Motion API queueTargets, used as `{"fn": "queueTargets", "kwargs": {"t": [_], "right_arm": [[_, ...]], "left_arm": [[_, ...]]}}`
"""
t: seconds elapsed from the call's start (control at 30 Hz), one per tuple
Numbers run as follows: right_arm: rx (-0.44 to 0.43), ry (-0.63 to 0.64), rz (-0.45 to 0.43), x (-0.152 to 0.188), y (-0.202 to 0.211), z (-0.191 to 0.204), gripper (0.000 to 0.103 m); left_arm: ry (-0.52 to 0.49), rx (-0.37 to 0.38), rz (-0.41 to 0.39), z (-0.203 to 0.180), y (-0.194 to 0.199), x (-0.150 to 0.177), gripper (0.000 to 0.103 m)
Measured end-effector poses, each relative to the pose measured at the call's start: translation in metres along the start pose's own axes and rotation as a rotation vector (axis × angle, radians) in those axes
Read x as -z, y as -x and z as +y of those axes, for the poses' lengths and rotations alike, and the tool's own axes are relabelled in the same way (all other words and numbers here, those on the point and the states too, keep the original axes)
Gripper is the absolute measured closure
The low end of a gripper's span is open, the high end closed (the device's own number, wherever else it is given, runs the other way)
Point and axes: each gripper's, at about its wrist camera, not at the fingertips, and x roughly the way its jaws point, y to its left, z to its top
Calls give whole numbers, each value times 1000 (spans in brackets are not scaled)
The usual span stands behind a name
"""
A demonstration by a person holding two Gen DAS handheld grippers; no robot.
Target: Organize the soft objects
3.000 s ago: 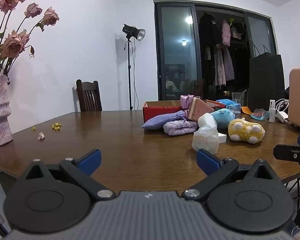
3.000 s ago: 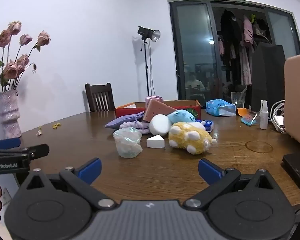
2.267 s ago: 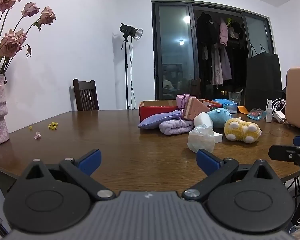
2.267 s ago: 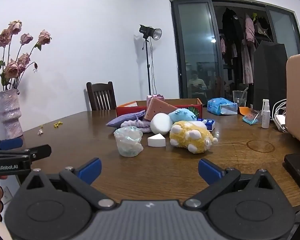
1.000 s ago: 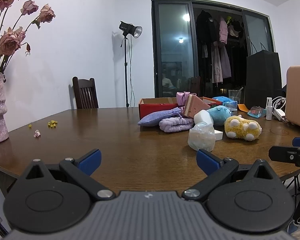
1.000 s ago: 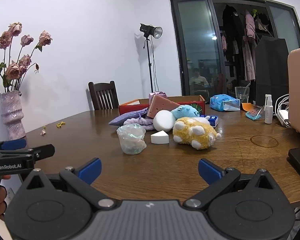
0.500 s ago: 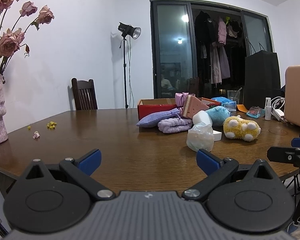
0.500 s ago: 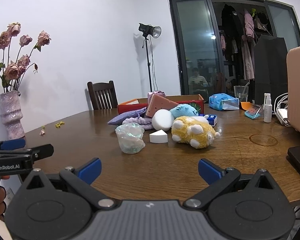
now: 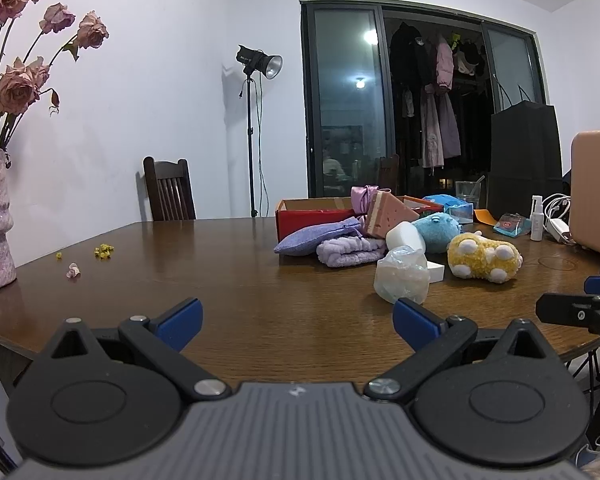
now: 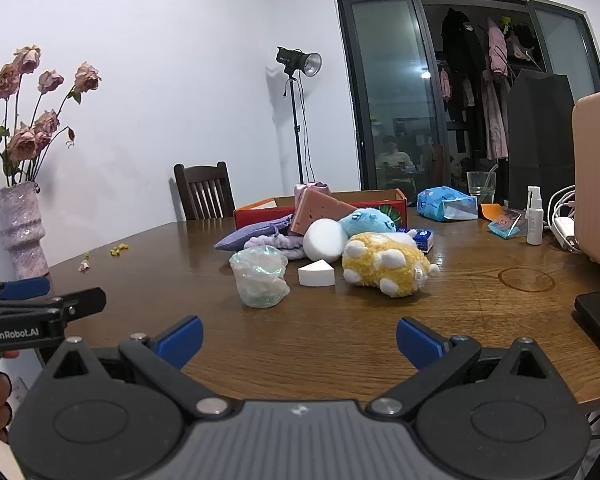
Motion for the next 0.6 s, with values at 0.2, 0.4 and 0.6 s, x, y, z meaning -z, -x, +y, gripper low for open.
{"fn": "queueTargets", "kwargs": {"t": [0.2, 0.4, 0.6], "right_arm": [[0, 1, -2, 0, 0, 0, 0], [2, 0, -4, 0, 0, -1, 0], [21, -7, 4, -4, -10, -4, 0]], "left_arm": [[1, 2, -7, 1, 1, -1, 0], [1, 11, -7, 1, 0, 0, 0], [-17, 46, -3, -3, -20, -10, 0]]}}
